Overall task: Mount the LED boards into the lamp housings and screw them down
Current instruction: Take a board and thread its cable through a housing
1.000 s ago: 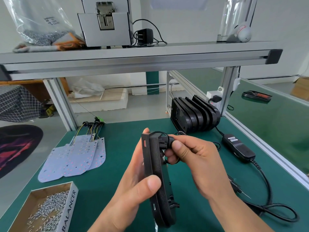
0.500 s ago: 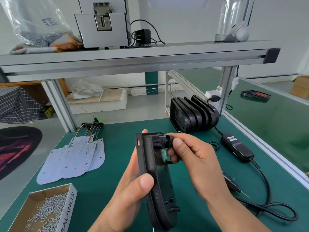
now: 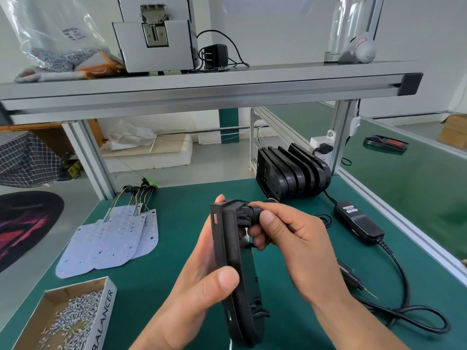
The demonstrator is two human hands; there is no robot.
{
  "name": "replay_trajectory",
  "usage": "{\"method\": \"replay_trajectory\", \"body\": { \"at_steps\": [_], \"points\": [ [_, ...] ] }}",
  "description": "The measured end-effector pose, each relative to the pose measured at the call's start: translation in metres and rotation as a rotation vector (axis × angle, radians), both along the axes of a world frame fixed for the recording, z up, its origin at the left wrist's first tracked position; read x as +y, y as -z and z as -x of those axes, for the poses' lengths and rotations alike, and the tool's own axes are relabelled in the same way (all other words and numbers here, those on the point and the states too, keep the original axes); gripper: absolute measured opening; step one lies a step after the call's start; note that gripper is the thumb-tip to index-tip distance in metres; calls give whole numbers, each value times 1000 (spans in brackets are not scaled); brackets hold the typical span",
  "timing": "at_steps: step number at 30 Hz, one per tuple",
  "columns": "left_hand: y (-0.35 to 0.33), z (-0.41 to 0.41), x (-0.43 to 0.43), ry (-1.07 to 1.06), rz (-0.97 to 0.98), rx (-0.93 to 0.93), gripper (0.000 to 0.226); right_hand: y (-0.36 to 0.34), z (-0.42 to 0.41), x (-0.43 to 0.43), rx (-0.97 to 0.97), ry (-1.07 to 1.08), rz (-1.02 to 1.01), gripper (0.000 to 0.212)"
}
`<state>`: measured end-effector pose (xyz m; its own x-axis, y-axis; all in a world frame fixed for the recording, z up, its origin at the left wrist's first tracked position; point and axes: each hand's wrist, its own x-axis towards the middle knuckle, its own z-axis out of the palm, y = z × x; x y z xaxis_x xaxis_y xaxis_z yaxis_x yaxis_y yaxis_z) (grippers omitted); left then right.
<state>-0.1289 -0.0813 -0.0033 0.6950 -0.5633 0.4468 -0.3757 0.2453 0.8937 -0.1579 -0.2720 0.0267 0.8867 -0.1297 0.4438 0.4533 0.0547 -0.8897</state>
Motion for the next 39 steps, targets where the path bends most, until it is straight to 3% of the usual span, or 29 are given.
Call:
{"method": "replay_trajectory", "body": {
  "at_steps": [14,19,25,28,33,39],
  "points": [
    [-3,4,-2,-9,52,63,87,-1,4,-3,-16,49,116,23],
    [-6,9,-3,16,86,247,98,0,2,-10,-4,-42,192,26],
    [-4,17,1,1,121,388,87,2,1,-13,-123,191,501,29],
    [-6,20,0,33,169,514,103,2,-1,-12,-182,292,582,21],
    [-8,23,1,37,203,617,121,3,-3,-12,-240,346,539,23],
    [-1,27,1,28,219,635,104,1,-3,-15,-200,321,552,16]
  ]
}}
